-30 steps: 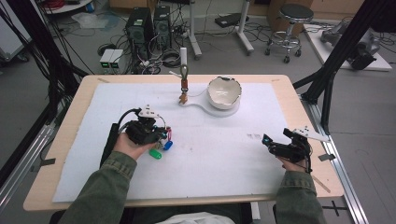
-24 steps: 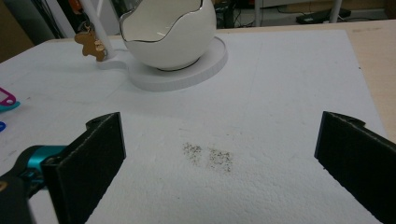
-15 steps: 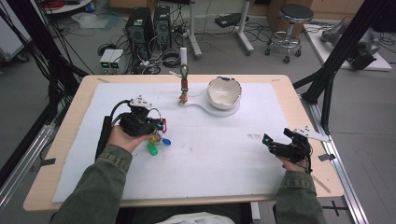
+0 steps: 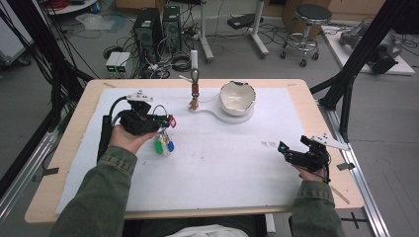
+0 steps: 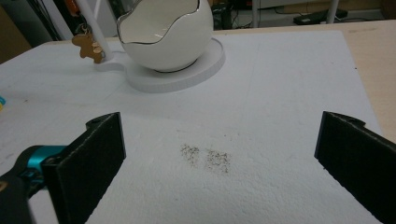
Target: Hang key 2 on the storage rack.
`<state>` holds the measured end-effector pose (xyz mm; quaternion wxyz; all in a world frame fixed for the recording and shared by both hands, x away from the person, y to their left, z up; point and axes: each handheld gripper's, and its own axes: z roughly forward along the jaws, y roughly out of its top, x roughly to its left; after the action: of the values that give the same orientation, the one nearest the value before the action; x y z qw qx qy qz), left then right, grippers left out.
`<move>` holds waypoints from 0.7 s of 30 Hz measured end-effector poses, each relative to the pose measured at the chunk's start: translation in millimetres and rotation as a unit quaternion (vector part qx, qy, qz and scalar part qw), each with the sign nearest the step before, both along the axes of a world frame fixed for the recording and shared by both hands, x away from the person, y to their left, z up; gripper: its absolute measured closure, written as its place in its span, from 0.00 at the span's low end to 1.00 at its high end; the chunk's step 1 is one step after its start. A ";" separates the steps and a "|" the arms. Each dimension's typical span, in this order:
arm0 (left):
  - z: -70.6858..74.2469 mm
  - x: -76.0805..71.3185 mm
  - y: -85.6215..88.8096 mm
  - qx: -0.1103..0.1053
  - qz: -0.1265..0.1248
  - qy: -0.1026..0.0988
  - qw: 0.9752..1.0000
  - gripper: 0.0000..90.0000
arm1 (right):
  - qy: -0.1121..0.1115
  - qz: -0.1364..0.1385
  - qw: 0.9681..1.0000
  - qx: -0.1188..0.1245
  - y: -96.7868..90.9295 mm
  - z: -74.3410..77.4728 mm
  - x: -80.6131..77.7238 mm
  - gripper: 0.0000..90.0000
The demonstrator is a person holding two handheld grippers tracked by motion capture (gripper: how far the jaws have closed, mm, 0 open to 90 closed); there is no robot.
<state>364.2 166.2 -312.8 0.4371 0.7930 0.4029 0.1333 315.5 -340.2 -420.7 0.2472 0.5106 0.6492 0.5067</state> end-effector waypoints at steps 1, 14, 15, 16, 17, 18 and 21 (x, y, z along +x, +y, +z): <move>3.5 1.7 1.2 -0.006 0.006 -0.005 1.000 0.87 | -0.001 -0.001 1.000 0.001 0.1 -0.1 0.0 0.01; 29.8 14.0 6.3 -0.023 0.037 -0.040 0.998 0.87 | 0.002 -0.004 1.000 0.005 -0.7 0.1 -0.3 0.01; 31.1 14.7 6.5 -0.024 0.036 -0.043 0.998 0.87 | 0.002 -0.004 1.000 0.005 -0.8 0.2 -0.4 0.01; 32.6 15.9 6.8 -0.023 0.035 -0.045 0.998 0.87 | 0.001 -0.005 1.000 0.004 -0.8 0.2 -0.7 0.01; 33.8 17.2 7.0 -0.021 0.036 -0.047 0.998 0.87 | 0.003 -0.006 1.000 0.007 -0.5 0.5 -1.2 0.01; 35.2 18.8 7.3 -0.020 0.039 -0.048 0.998 0.87 | -0.001 -0.005 1.000 0.006 -0.5 0.4 -1.0 0.01; 39.9 23.3 9.6 -0.023 0.044 -0.054 0.997 0.87 | 0.001 -0.005 1.000 0.005 -0.6 0.0 -1.2 0.01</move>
<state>387.5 175.9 -272.8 0.4701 0.7558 0.4162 0.1861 314.3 -340.7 -420.7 0.2467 0.5155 0.6441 0.5085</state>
